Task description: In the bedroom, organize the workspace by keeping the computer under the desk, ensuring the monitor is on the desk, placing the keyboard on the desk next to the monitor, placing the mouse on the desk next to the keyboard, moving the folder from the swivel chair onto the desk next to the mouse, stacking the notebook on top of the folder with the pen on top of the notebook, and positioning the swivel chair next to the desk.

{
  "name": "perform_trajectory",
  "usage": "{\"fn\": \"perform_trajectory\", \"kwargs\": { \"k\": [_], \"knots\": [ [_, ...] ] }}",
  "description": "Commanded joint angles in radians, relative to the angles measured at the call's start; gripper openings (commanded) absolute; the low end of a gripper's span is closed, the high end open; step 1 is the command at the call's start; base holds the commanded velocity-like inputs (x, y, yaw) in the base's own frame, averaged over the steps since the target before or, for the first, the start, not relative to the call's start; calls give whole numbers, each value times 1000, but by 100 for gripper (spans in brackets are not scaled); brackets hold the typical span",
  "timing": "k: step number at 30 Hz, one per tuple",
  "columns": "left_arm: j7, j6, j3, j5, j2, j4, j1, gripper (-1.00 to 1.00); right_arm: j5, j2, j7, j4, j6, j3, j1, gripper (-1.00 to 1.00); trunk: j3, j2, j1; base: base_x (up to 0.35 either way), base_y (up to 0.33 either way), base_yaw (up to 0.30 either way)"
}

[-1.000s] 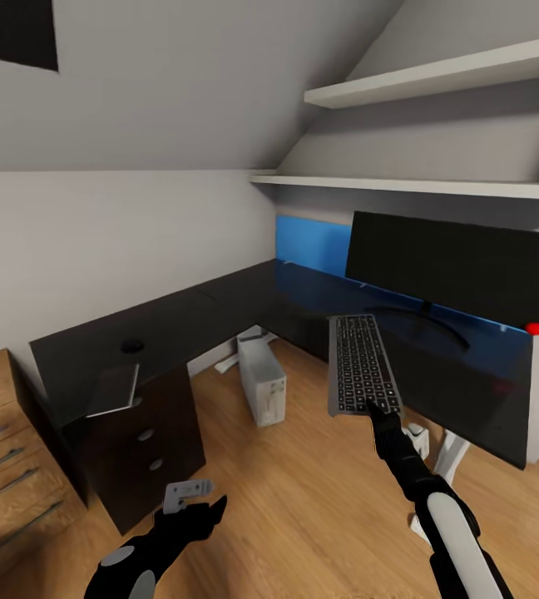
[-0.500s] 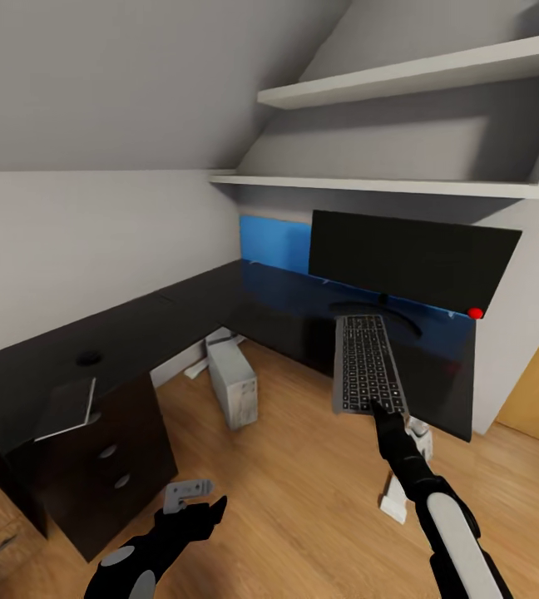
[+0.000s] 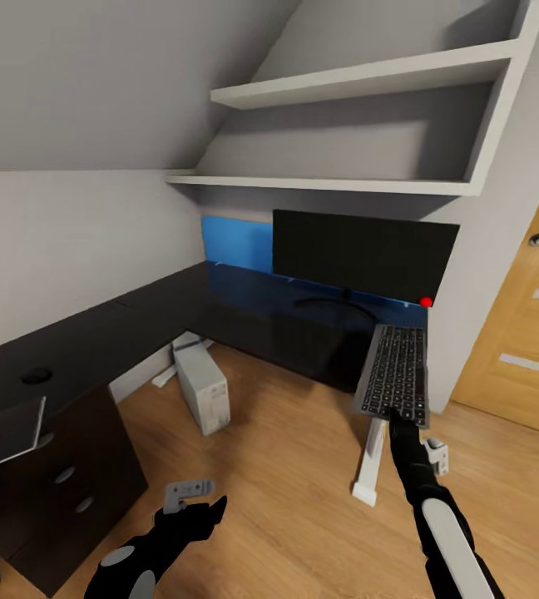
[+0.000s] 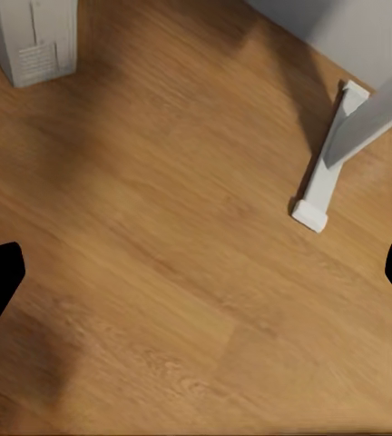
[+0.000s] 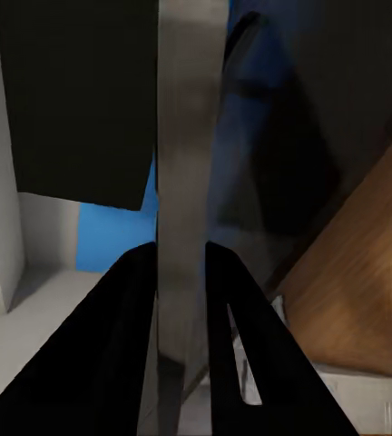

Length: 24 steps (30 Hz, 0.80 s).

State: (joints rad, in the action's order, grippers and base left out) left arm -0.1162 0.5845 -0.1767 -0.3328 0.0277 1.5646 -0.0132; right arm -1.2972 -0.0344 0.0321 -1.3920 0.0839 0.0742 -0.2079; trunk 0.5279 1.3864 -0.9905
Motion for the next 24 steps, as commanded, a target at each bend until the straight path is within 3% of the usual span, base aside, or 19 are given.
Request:
{"fn": "perform_trajectory", "kwargs": {
  "k": [1, 4, 6, 19, 24],
  "knots": [
    [-10, 4, -1, -11, 0, 1, -1, 100, -11, -1, 0, 0, 22, -2, -1, -100, 1, 1, 0, 0, 0, -274],
    [-10, 3, 0, -11, 0, 1, -1, 100, -12, -1, 0, 12, 100, -3, -1, -100, 1, 1, 0, 0, 0, -274],
    [-10, 3, -1, -11, 0, 0, -1, 100, -13, -2, 1, 23, 112, -4, -1, -100, 1, 1, 0, 0, 0, -274],
    [-10, 3, 0, -11, 0, 1, -1, 100, -17, -2, 1, 31, 120, -7, -1, -100, 1, 1, 0, 0, 0, -270],
    [-10, 3, 0, -11, 0, 1, -1, 100, -19, 1, -17, 29, 114, -12, -1, -100, 1, 1, 0, 0, 0, -121]
  ]
}}
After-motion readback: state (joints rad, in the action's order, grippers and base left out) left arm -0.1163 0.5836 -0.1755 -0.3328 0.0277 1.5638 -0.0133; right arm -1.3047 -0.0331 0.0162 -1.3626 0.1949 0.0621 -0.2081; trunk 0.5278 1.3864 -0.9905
